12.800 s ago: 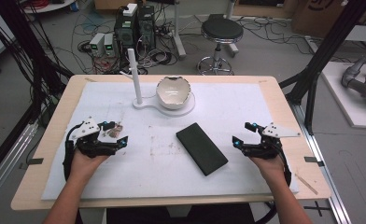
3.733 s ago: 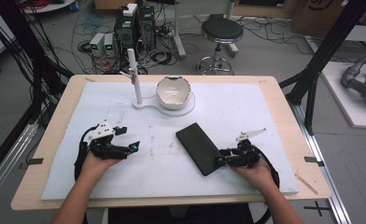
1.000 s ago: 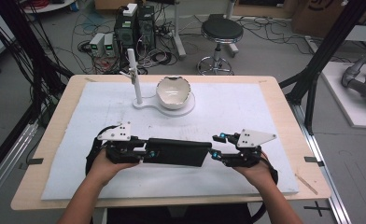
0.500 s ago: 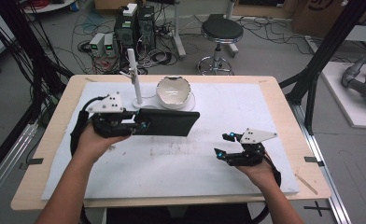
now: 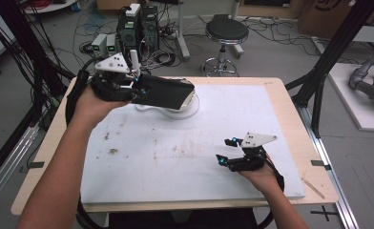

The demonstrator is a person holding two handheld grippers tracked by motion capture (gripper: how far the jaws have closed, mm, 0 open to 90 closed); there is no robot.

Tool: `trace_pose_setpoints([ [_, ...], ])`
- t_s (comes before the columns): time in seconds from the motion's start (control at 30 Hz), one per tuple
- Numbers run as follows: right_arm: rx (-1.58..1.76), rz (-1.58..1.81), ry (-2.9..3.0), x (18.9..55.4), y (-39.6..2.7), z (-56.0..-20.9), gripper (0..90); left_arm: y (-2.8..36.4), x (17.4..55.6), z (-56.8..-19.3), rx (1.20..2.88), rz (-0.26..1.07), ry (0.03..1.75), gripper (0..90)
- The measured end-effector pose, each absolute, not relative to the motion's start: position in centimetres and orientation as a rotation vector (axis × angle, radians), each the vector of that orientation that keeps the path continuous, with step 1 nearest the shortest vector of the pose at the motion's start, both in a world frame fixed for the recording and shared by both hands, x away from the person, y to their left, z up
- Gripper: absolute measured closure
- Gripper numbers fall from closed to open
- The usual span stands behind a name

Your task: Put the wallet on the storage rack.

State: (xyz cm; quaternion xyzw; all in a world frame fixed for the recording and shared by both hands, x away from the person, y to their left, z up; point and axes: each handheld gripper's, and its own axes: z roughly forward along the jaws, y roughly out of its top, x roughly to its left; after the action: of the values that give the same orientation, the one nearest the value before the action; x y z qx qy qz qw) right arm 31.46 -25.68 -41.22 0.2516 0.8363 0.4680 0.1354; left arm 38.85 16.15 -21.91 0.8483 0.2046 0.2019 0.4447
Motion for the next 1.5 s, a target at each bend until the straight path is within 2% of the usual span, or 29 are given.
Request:
trace_pose_setpoints([
  [0.23, 0.737, 1.350, 2.432, 31.6, -25.6, -41.5, 30.5, 15.5, 41.6, -21.1, 2.166, 0.541, 0.565, 74.9],
  [0.57, 0.740, 1.344, 2.455, 31.8, -25.5, -41.8, 29.7, 13.8, 45.1, -23.2, 2.231, 0.529, 0.630, 74.8],
  [1.07, 0.733, 1.351, 2.470, 31.8, -25.3, -41.9, 29.7, 10.4, 47.8, -26.2, 2.335, 0.515, 0.676, 74.8],
  [1.33, 0.729, 1.351, 2.481, 31.8, -25.3, -41.9, 29.7, 9.3, 48.6, -27.8, 2.307, 0.503, 0.715, 73.7],
  [1.43, 0.728, 1.356, 2.486, 31.7, -25.3, -41.9, 29.7, 9.7, 48.8, -27.7, 2.302, 0.525, 0.731, 71.1],
  [1.5, 0.726, 1.354, 2.486, 31.7, -25.3, -41.9, 29.7, 10.1, 48.8, -27.6, 2.261, 0.548, 0.751, 62.1],
])
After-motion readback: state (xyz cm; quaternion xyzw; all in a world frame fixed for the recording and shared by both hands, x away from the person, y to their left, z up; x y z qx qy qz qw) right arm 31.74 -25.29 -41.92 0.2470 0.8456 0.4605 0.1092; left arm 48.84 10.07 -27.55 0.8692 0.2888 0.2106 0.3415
